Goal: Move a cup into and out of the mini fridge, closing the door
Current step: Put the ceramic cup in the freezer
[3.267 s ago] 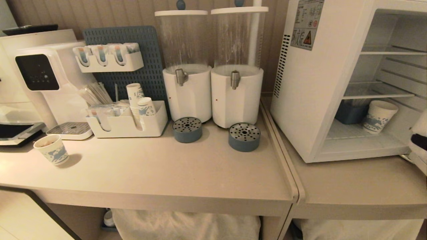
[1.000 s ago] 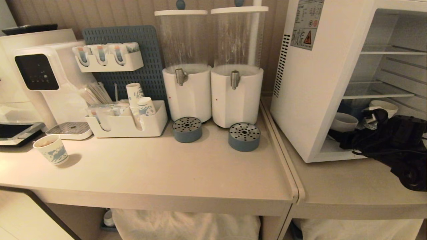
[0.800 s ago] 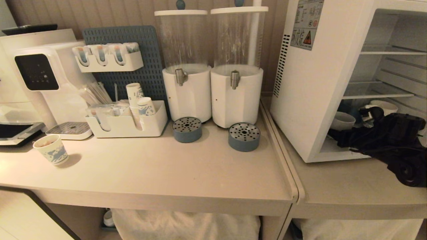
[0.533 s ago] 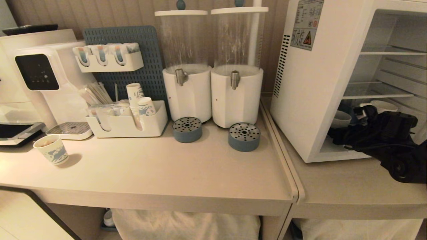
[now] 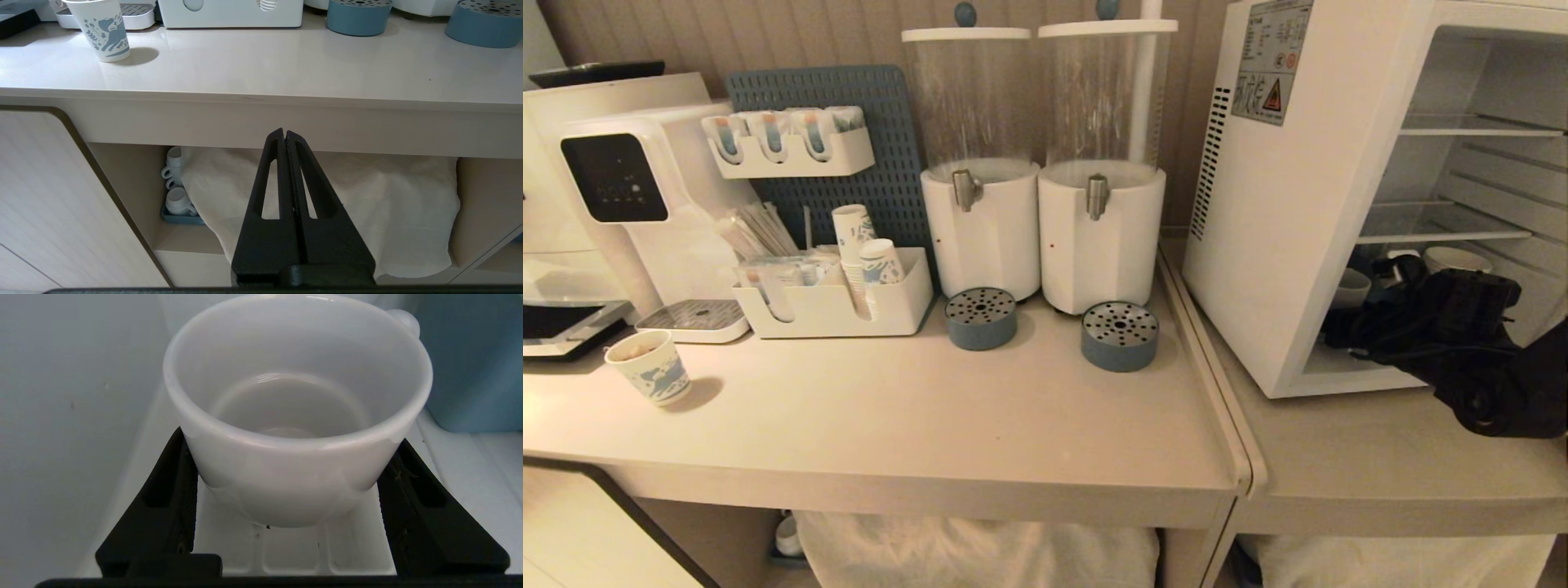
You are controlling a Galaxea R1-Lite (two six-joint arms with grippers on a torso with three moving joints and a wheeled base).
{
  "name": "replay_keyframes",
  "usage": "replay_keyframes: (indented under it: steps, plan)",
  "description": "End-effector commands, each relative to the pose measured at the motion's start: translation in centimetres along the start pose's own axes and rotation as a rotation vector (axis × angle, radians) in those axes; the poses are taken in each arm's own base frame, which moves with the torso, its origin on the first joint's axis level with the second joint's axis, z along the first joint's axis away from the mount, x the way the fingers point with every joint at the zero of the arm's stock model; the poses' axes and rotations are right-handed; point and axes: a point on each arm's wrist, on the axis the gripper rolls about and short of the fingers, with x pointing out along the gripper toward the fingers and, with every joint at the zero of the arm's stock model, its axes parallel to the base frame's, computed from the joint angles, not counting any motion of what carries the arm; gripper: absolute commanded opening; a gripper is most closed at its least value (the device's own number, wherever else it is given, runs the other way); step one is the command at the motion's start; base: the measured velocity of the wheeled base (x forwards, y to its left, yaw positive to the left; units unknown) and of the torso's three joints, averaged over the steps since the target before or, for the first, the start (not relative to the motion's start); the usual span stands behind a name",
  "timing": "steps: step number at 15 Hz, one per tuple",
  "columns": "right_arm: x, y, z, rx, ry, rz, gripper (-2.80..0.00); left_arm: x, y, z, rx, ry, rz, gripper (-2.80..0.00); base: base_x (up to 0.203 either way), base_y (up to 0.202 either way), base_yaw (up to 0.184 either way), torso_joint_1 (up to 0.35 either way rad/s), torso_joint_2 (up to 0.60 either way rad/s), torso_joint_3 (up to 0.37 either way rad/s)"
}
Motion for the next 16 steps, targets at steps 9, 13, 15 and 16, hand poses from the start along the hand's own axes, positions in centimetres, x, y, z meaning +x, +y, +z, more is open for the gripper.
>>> replay_keyframes:
  steps: [9,13,15,16]
  plan:
    - [2.2,0.6,-1.1,-0.006,0.034,-0.031,-2.8,0.0,0.0,0.0,0.0,0.002,0.001,-2.8,0.0,0.0,0.0,0.0,0.0,0.0]
    - [2.3,0.5,-1.1,-0.004,0.044,-0.034,-2.8,0.0,0.0,0.0,0.0,0.002,0.001,-2.8,0.0,0.0,0.0,0.0,0.0,0.0]
    - [2.2,0.5,-1.1,-0.003,0.047,-0.033,-2.8,0.0,0.0,0.0,0.0,0.002,0.001,-2.8,0.0,0.0,0.0,0.0,0.0,0.0]
    - [2.2,0.5,-1.2,-0.005,0.049,-0.033,-2.8,0.0,0.0,0.0,0.0,0.001,0.001,-2.8,0.0,0.0,0.0,0.0,0.0,0.0]
